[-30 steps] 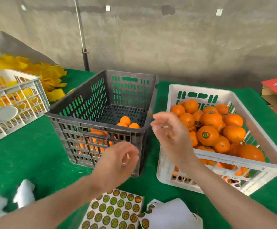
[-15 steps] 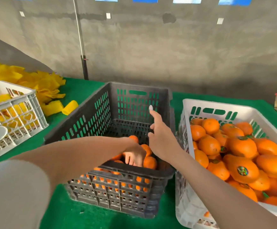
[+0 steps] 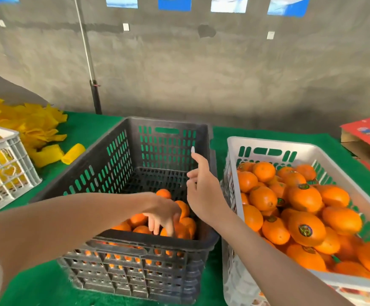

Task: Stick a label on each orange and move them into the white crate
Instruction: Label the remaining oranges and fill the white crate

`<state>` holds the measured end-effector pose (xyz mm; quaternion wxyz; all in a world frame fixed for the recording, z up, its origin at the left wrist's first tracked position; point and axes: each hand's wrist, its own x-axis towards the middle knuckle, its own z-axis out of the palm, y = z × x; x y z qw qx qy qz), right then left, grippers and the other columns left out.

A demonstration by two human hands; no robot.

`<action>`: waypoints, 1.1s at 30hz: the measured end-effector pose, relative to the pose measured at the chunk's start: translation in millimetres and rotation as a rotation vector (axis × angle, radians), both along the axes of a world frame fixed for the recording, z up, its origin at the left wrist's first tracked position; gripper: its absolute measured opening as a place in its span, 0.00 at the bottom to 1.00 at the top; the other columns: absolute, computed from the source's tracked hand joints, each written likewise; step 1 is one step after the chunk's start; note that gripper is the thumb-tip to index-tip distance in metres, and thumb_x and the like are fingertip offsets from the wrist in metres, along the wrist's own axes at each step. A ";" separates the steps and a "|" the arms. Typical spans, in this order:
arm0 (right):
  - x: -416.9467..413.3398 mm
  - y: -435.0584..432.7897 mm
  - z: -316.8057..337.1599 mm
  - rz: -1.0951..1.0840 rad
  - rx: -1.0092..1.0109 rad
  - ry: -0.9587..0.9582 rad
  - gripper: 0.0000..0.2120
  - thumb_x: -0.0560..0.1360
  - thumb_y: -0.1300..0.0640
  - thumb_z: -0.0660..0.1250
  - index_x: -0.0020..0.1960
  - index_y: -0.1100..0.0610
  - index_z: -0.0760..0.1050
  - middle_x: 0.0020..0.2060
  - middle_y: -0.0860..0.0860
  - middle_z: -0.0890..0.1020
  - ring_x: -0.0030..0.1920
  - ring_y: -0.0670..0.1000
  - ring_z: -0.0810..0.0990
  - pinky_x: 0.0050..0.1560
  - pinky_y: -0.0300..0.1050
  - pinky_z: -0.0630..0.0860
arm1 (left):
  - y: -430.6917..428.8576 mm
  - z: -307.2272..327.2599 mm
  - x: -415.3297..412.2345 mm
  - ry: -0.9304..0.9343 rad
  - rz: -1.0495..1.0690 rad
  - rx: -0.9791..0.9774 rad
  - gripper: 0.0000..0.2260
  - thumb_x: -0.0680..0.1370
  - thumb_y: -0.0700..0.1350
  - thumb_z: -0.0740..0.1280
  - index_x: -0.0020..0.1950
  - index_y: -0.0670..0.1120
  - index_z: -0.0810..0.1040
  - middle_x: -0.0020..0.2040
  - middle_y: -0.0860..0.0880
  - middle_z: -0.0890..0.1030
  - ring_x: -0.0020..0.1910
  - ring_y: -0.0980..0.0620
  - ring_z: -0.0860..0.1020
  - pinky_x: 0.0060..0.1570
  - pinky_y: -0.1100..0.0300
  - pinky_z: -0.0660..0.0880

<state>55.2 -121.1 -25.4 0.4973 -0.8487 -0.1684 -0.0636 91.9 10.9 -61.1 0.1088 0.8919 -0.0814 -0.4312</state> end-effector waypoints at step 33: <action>-91.2 -96.2 73.0 0.182 -0.002 -0.259 0.06 0.75 0.60 0.68 0.41 0.53 0.74 0.52 0.49 0.75 0.56 0.44 0.73 0.57 0.49 0.74 | -67.2 107.4 -140.6 -0.171 0.971 -1.290 0.34 0.71 0.64 0.63 0.66 0.40 0.71 0.38 0.41 0.77 0.28 0.48 0.75 0.32 0.58 0.76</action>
